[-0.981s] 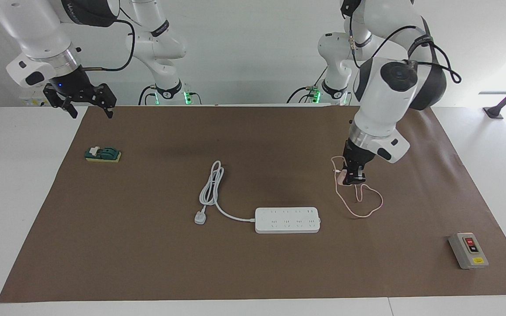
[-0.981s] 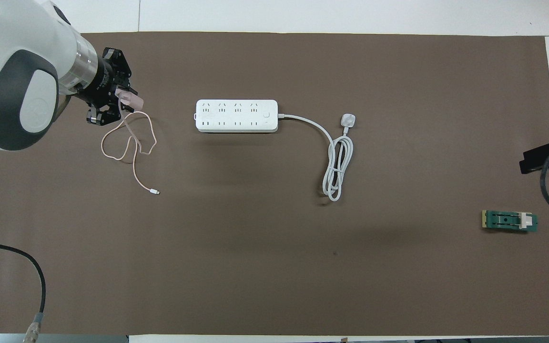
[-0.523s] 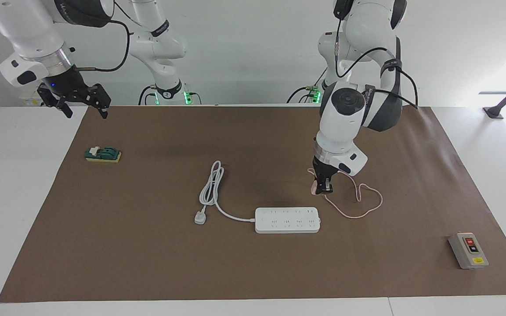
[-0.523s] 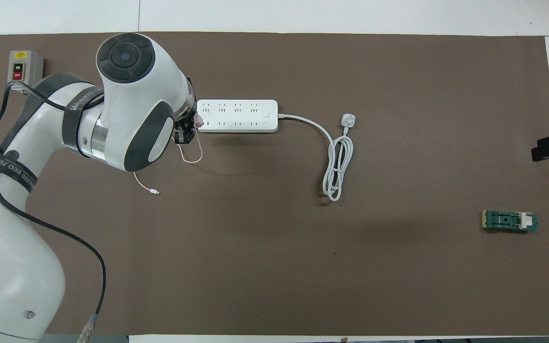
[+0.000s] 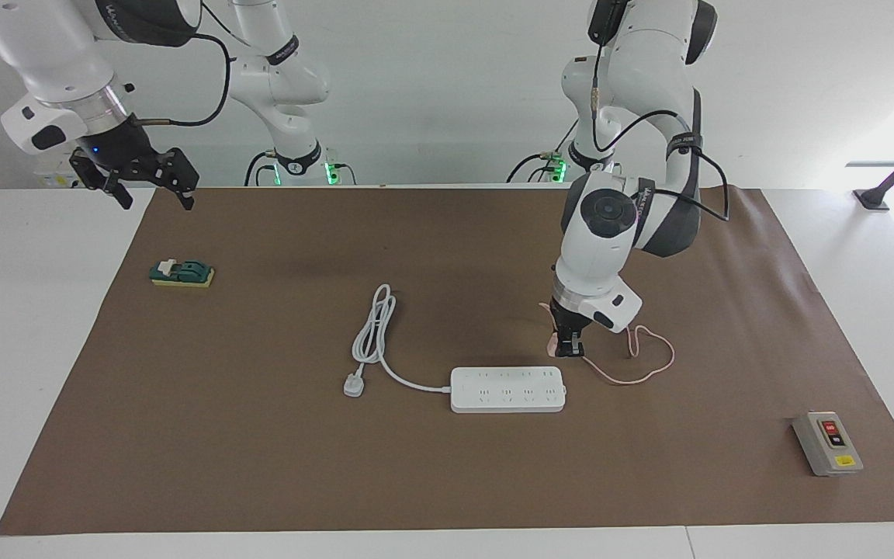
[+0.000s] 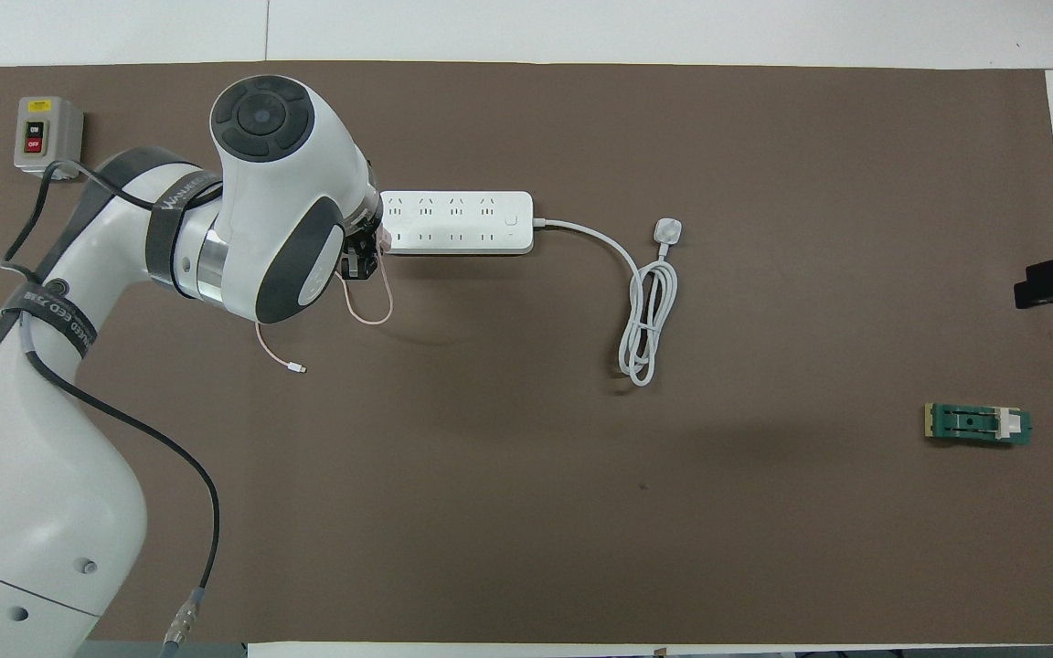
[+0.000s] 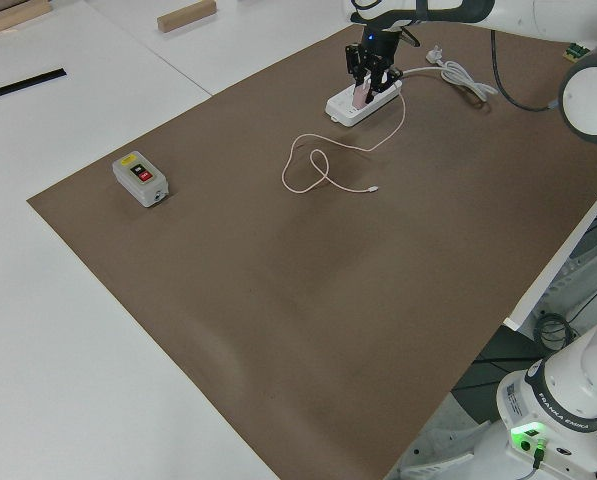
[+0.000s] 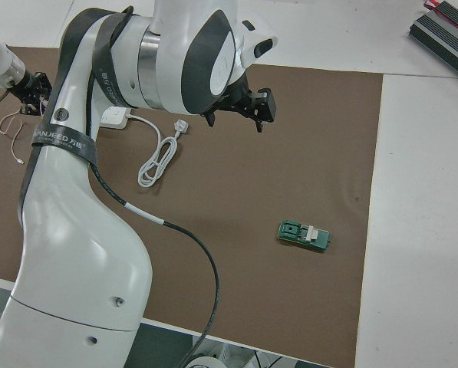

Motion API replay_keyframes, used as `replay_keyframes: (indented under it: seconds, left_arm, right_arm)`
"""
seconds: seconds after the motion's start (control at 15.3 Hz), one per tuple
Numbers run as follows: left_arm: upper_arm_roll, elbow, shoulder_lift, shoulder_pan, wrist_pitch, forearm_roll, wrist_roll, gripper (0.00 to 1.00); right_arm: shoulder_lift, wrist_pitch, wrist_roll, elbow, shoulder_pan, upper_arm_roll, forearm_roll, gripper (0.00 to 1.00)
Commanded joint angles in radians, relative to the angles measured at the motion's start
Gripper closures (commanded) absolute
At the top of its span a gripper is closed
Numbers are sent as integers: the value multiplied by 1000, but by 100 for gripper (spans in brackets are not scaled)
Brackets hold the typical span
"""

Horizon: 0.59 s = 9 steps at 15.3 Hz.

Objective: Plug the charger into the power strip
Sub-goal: 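Lower the charger onto the nearest strip socket with the left gripper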

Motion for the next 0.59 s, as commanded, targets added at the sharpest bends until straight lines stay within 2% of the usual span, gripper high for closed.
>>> replay_keyframes:
  seconds: [0.0,0.39,0.52]
  left_arm:
    - [1,7,21,0,24,24,-16,100]
    - [7,142,109,-17,-23,44,-31,100]
    - [7,159,127,-20,-26,62,-54,100]
  right_arm:
    - [-21,-27,14,-15,-15,16,21,0]
    - [-24,-27,16,-15,-6,16,19,0]
    - [-22,-25,16,-17,-4,16,19,0]
